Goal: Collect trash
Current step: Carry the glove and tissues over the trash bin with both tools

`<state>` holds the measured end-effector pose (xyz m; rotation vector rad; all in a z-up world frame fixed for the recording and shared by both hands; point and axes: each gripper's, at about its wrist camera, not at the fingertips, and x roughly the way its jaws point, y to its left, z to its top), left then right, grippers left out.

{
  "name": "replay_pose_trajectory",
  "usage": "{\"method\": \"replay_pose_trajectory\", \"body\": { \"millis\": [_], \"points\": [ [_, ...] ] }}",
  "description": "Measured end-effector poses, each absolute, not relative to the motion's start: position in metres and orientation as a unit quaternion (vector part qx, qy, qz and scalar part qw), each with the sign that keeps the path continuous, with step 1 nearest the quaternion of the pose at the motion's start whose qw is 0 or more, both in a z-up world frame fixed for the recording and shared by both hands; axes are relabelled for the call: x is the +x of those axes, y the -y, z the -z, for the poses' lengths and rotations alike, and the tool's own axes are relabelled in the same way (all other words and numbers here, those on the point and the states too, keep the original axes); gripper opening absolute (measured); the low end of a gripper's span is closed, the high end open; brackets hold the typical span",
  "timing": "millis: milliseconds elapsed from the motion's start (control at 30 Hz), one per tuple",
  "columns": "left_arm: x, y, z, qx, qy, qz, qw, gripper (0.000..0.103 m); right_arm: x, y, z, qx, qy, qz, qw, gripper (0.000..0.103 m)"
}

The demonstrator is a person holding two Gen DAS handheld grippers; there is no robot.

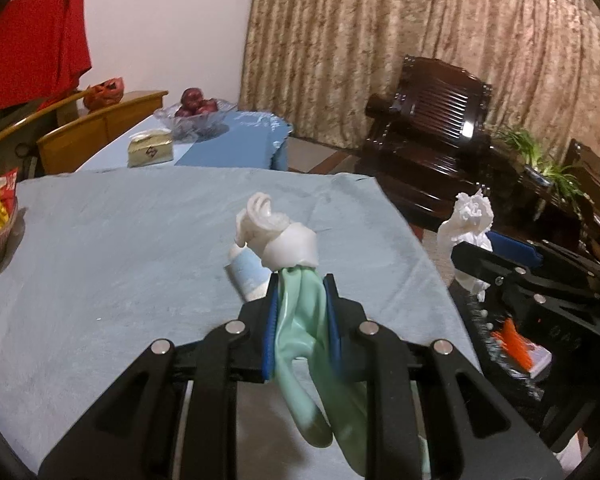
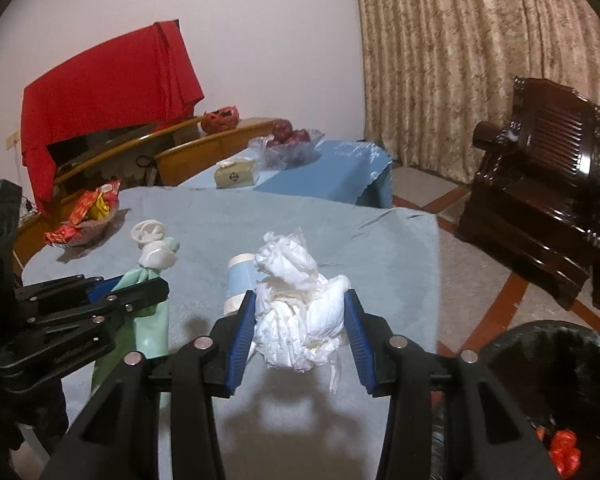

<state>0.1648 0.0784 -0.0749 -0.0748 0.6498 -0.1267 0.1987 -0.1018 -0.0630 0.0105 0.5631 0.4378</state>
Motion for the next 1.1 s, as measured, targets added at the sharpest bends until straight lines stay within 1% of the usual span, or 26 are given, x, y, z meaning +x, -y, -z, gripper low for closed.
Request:
{"method": "replay_pose_trajectory", "body": {
  "millis": [433,833,1100],
  "points": [
    [0.129,-0.018,0.055,-0.022,-0.302,0.116,0.946,0.020,0.143,0.175,0.038,0.020,-0.250,-0.164,0.954,0.044],
    [0.118,0.045,0.046,-0.004,-0.290,0.173,0.941,0.020,0.113,0.238,0.034,0.025,-0.242,-0.105,0.964,0.044],
    [0.122,0.089,0.050,0.008,-0.291,0.211,0.933,0.020,0.104,0.276,0.038,0.031,-0.246,-0.065,0.967,0.044]
  ]
}}
